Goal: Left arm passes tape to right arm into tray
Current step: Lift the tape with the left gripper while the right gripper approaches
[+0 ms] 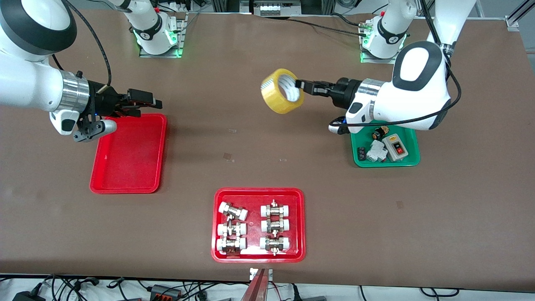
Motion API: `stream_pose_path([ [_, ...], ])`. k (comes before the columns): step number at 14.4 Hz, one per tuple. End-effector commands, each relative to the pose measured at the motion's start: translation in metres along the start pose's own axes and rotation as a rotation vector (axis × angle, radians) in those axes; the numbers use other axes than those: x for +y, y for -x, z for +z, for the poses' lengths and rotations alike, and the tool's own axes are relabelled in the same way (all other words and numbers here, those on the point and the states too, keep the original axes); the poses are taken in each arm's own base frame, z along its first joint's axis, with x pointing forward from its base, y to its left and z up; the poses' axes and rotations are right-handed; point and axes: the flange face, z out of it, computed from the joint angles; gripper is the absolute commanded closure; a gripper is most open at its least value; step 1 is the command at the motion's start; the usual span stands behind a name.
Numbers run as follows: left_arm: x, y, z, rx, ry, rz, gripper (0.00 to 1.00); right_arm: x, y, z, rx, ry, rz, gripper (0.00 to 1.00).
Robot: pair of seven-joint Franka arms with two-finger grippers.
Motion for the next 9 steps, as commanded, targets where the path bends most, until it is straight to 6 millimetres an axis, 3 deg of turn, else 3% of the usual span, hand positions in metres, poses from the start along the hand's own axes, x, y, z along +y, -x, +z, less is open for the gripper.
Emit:
stream_pose_path([
  [1, 0.055, 0.017, 0.005, 0.047, 0.098, -0.06, 1.0, -0.015, -0.002, -0.005, -0.003, -0.103, -0.011, 0.0],
  [3, 0.068, 0.019, 0.019, 0.1, 0.125, -0.074, 1.0, -0.034, -0.001, -0.01, 0.008, -0.161, -0.032, 0.0],
  [7, 0.067, 0.014, 0.032, 0.09, 0.114, -0.079, 1.0, -0.106, 0.008, -0.039, 0.069, -0.167, -0.145, 0.0],
  [9, 0.066, 0.014, 0.03, 0.093, 0.11, -0.079, 1.0, -0.13, 0.013, -0.034, 0.07, -0.182, -0.15, 0.0],
])
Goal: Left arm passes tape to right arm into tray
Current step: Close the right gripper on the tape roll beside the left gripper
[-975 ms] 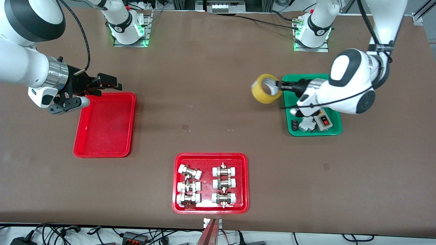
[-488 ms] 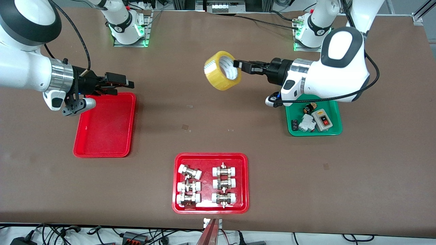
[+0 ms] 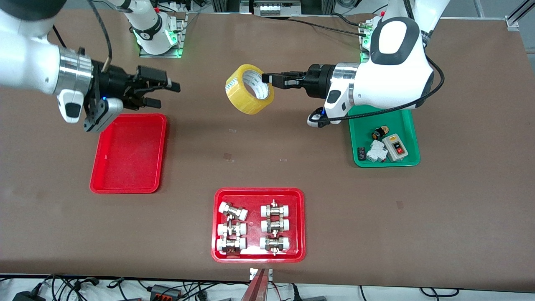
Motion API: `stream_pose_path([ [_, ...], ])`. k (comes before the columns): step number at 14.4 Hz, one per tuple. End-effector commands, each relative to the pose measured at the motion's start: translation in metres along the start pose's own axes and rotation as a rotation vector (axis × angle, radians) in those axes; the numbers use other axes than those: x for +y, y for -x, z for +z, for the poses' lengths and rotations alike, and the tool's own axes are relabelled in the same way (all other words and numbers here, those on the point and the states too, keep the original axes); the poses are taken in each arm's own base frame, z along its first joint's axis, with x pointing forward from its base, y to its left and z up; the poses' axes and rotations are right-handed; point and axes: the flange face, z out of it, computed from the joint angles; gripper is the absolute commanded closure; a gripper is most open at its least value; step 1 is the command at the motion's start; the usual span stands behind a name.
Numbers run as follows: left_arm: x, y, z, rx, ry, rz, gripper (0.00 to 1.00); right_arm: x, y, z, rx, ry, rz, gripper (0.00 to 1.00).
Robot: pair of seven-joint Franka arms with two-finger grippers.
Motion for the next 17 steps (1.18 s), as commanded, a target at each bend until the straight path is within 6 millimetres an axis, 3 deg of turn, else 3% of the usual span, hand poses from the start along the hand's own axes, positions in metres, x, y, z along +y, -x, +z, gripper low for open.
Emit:
stream_pose_path([
  [1, 0.007, 0.0, -0.006, -0.012, 0.024, -0.001, 1.0, -0.038, 0.001, 0.007, -0.002, -0.042, -0.029, 0.0],
  [4, 0.006, -0.001, -0.009, -0.012, 0.023, -0.007, 1.0, -0.063, -0.002, 0.023, 0.036, -0.065, -0.059, 0.0],
  [10, 0.002, -0.001, -0.016, -0.032, 0.014, -0.01, 1.0, -0.092, -0.011, 0.053, 0.096, -0.105, -0.004, 0.0],
  [17, 0.002, -0.002, -0.019, -0.032, 0.015, -0.01, 1.0, -0.099, -0.019, 0.082, 0.104, -0.118, 0.001, 0.0],
])
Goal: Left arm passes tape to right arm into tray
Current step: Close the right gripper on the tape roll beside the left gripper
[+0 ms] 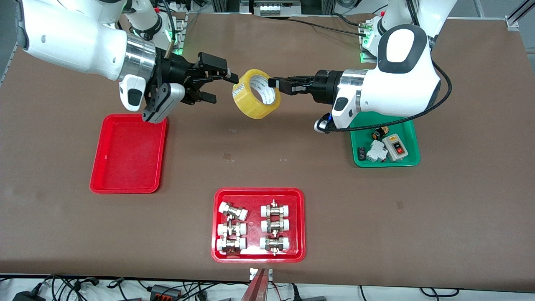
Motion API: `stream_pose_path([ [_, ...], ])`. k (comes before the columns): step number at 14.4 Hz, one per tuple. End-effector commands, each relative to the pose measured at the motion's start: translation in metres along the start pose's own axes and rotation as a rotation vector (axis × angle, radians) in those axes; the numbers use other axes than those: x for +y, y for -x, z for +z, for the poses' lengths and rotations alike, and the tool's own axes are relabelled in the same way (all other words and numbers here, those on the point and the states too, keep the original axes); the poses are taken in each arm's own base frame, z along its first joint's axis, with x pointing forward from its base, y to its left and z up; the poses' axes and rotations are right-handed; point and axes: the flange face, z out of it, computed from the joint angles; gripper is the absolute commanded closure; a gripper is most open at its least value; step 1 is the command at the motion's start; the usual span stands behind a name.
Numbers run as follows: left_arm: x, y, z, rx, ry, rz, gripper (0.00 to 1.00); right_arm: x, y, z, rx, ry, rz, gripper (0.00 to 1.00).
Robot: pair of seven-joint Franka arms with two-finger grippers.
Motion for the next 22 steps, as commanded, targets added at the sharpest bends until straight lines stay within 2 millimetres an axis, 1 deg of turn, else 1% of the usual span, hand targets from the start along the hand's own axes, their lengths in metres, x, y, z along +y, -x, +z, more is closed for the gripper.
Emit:
stream_pose_path([
  [1, 0.008, 0.007, -0.005, -0.02, 0.016, 0.008, 1.0, -0.015, 0.0, 0.01, 0.01, -0.035, 0.011, 0.0],
  [2, 0.007, 0.006, -0.005, -0.02, 0.015, 0.007, 1.0, -0.015, -0.001, 0.017, 0.002, -0.04, 0.022, 0.0],
  [7, 0.008, 0.007, -0.005, -0.02, 0.016, 0.008, 1.0, -0.014, -0.001, 0.021, -0.005, -0.039, 0.059, 0.0],
  [12, 0.008, 0.006, -0.005, -0.018, 0.014, 0.01, 1.0, -0.026, 0.006, 0.033, -0.024, -0.039, 0.041, 0.0],
  [15, 0.008, 0.006, -0.005, -0.018, 0.014, 0.01, 1.0, -0.026, 0.006, 0.033, -0.028, -0.039, 0.04, 0.0],
  [17, 0.008, 0.006, -0.005, -0.018, 0.013, 0.012, 1.0, -0.025, 0.006, 0.033, -0.031, -0.038, 0.038, 0.16],
  [18, 0.008, 0.007, -0.005, -0.019, 0.012, 0.012, 1.0, -0.024, 0.007, 0.033, -0.035, -0.037, 0.042, 0.18],
  [20, 0.008, 0.007, -0.005, -0.02, 0.013, 0.012, 1.0, -0.023, 0.006, 0.035, -0.037, -0.037, 0.038, 0.46],
  [21, 0.008, 0.006, -0.005, -0.018, 0.013, 0.012, 1.0, -0.021, 0.006, 0.037, -0.042, -0.035, 0.036, 0.48],
  [22, 0.008, 0.006, -0.005, -0.018, 0.013, 0.012, 1.0, -0.021, 0.006, 0.037, -0.042, -0.035, 0.036, 0.59],
])
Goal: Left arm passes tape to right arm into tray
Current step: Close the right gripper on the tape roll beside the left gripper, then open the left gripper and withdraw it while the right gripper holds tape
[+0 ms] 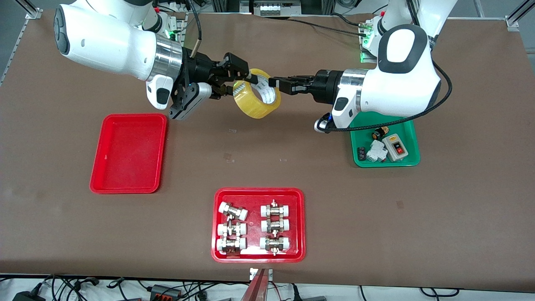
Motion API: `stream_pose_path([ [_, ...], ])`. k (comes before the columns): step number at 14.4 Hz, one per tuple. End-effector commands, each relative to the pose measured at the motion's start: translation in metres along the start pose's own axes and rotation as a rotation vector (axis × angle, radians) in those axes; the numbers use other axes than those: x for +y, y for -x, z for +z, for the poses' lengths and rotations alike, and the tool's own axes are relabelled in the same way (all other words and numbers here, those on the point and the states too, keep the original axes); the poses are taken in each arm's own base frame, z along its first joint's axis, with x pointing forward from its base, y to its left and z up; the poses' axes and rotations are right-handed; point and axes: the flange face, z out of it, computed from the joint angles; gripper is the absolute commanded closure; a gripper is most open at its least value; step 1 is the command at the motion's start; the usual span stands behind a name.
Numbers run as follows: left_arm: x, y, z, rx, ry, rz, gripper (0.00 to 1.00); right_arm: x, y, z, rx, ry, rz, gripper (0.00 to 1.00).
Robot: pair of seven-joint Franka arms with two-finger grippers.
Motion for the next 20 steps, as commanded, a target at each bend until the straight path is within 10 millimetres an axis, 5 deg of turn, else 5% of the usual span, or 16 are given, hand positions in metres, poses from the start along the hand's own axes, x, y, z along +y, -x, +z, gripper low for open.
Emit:
stream_pose_path([
  [1, 0.007, 0.006, -0.002, -0.015, 0.012, 0.013, 1.0, -0.006, 0.0, 0.002, -0.006, -0.021, 0.004, 0.67],
  [5, 0.007, 0.007, -0.001, -0.022, 0.008, 0.015, 0.98, -0.005, -0.001, 0.001, 0.0, -0.021, 0.003, 0.74],
  [6, 0.006, 0.007, -0.002, -0.029, 0.001, 0.013, 0.91, -0.006, -0.001, 0.002, 0.0, -0.022, 0.002, 0.74],
  [7, 0.004, 0.007, -0.004, -0.045, -0.006, 0.003, 0.64, -0.006, -0.001, 0.002, -0.001, -0.021, 0.002, 0.74],
  [8, 0.002, 0.007, -0.008, -0.056, -0.013, 0.001, 0.01, -0.006, -0.001, 0.001, -0.002, -0.022, -0.001, 0.74],
  [12, -0.004, 0.004, -0.021, -0.08, -0.021, -0.01, 0.0, -0.003, -0.001, 0.002, -0.007, -0.018, -0.001, 0.74],
  [14, -0.02, -0.004, -0.05, -0.088, -0.078, -0.023, 0.0, 0.011, -0.009, 0.016, -0.023, -0.005, 0.02, 0.74],
  [16, -0.031, 0.0, -0.086, -0.029, -0.244, 0.011, 0.0, 0.031, -0.019, 0.027, -0.037, 0.013, 0.05, 0.74],
  [18, -0.036, 0.01, -0.117, 0.02, -0.384, 0.029, 0.0, 0.049, -0.029, 0.017, -0.018, 0.017, 0.084, 0.74],
  [20, -0.043, 0.017, -0.153, 0.072, -0.496, 0.042, 0.0, 0.103, -0.052, 0.009, -0.007, 0.031, 0.171, 0.74],
])
